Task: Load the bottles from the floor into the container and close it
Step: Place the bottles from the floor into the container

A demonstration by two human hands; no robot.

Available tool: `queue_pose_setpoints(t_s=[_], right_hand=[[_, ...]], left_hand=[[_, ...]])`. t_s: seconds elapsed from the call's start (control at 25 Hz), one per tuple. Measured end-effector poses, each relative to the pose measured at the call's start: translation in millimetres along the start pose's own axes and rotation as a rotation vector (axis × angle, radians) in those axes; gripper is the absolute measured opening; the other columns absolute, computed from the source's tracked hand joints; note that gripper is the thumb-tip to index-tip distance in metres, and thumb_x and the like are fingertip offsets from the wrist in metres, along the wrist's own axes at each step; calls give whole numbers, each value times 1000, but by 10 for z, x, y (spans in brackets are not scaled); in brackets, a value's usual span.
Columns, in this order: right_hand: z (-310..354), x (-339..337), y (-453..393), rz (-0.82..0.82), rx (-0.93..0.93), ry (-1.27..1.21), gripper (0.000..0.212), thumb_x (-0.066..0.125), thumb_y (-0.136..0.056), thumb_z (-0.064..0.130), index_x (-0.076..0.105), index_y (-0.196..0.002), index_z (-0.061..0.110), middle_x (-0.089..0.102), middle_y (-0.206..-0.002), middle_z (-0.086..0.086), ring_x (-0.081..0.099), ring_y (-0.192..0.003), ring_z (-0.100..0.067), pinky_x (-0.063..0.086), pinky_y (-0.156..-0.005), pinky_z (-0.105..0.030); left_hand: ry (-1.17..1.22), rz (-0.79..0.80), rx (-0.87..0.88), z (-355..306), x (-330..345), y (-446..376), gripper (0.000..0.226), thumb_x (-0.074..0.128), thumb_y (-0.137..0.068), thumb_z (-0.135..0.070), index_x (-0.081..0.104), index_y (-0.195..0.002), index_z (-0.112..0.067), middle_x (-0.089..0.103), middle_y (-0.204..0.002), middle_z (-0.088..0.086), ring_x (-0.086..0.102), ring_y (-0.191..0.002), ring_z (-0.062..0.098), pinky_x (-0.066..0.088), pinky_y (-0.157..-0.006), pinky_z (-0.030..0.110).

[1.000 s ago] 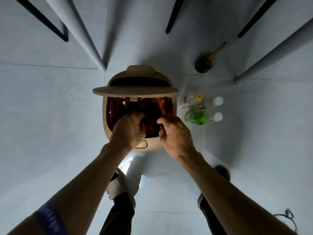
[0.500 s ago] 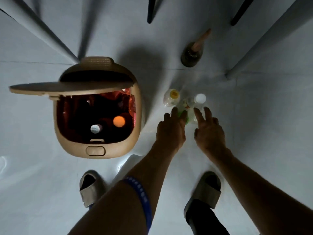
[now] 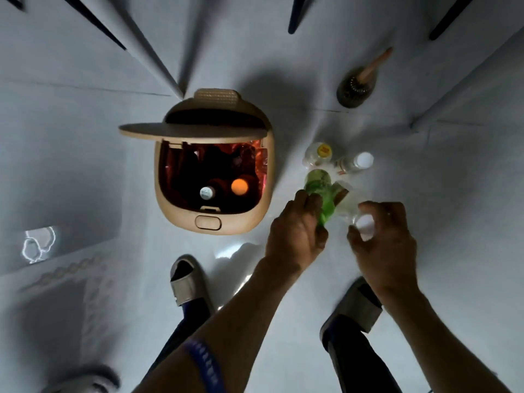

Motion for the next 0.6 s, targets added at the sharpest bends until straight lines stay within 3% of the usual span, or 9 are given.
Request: queue_pose_setpoints(t_s=[0.16,0.28,0.4,0.48,0.56,0.6], right_hand=[[924,-711,662,-137,-30,-109,41,79,-70,15,62,-107,8,53,-113,-14,46,-86,0,38,-69,-4],[1527,-962,933,-199,-96,-174,36,73,-71,22,64,-102,7,49,-108,-7,42,-89,4,39,-74,1],[1956,-819,942,-205,-154,-208,33,77,-72,18,64,-101,7,50,-107,-4,45,-87,5,46,-68,-8],[2155,-488,794,-149,-184,-260,35,78,-73,14,64,-105,7,53,-111,-9,49,-92,4,47,-72,-5],[2245,-62,524,-77,-184,-247,40,77,-74,14,61,-111,11,53,-117,-11,56,-96,-6,49,-76,-7],[2258,152,370,-42,-181,-207,43,76,-75,15,59,-114,14,52,-121,-11,59,-99,-15,54,-77,-16]], left_hand=[[-44,-284,-44,-221,-1051,854,30,64,-76,-14,56,-106,-12,60,-103,11,59,-89,27,54,-77,39],[-40,-476,-37,-160,-1763,1308,34,72,-68,-16,60,-99,-12,63,-93,6,61,-76,14,51,-66,17],[-27,-525,-84,148,-2190,1471,37,73,-68,-18,60,-102,-11,60,-97,3,59,-79,9,58,-65,24],[-64,-502,-128,423,-2295,1381,40,75,-71,-18,58,-106,-11,60,-101,6,62,-82,13,62,-64,34],[-105,-462,-145,654,-2324,1139,40,71,-75,-21,55,-110,-13,59,-105,8,63,-82,20,61,-65,39],[-107,-451,-150,748,-2328,991,40,70,-76,-21,54,-112,-14,60,-106,9,63,-85,23,60,-68,37]])
Point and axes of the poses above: each hand's wrist, its own y-axis away from the middle knuckle, its own x-axis out of the palm, z = x × y, the point moved 8 cm from there along -y, towards the middle knuckle
